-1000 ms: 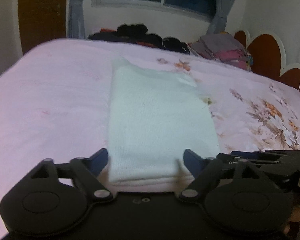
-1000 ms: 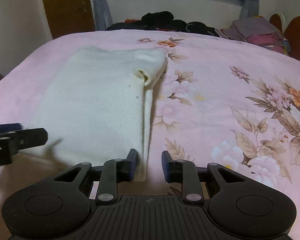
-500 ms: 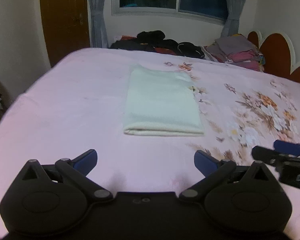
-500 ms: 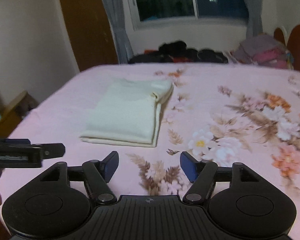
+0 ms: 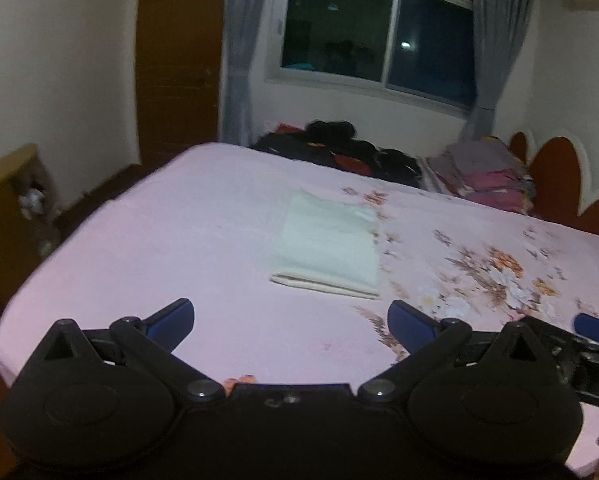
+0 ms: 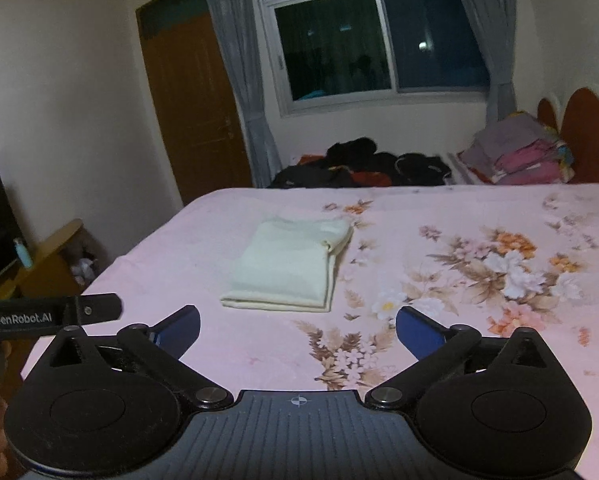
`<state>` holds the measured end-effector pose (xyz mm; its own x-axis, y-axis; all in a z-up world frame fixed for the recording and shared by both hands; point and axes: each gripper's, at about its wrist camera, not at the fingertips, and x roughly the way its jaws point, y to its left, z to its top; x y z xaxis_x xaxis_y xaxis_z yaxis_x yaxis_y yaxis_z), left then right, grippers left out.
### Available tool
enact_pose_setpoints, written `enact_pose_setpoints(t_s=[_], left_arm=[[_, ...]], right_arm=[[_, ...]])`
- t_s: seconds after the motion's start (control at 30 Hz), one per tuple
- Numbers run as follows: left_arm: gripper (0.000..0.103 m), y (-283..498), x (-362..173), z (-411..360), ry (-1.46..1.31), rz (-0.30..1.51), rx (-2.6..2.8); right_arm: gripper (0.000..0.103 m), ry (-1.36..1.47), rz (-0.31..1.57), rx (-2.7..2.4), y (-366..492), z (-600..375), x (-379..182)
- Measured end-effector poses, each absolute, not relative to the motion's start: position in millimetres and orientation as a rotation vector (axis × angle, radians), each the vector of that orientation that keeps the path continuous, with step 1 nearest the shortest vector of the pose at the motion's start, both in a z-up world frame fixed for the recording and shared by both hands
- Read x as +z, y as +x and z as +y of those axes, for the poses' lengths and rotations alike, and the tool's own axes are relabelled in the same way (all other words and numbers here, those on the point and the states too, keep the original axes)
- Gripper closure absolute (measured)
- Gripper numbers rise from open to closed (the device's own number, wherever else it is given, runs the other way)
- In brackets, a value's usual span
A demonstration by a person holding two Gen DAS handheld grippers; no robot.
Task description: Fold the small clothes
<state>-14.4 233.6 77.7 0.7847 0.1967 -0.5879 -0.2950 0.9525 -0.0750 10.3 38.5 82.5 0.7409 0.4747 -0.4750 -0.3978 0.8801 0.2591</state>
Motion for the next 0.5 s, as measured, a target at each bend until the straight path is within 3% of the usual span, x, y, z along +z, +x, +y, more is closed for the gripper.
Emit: enact_pose_setpoints(t_s=[0.5], left_arm=[[0.000, -26.7, 82.9, 230.9, -0.113, 0.616, 0.305]], right_arm=[[0.000, 0.089, 0.481, 0.432, -9.2, 37.7, 95.6]])
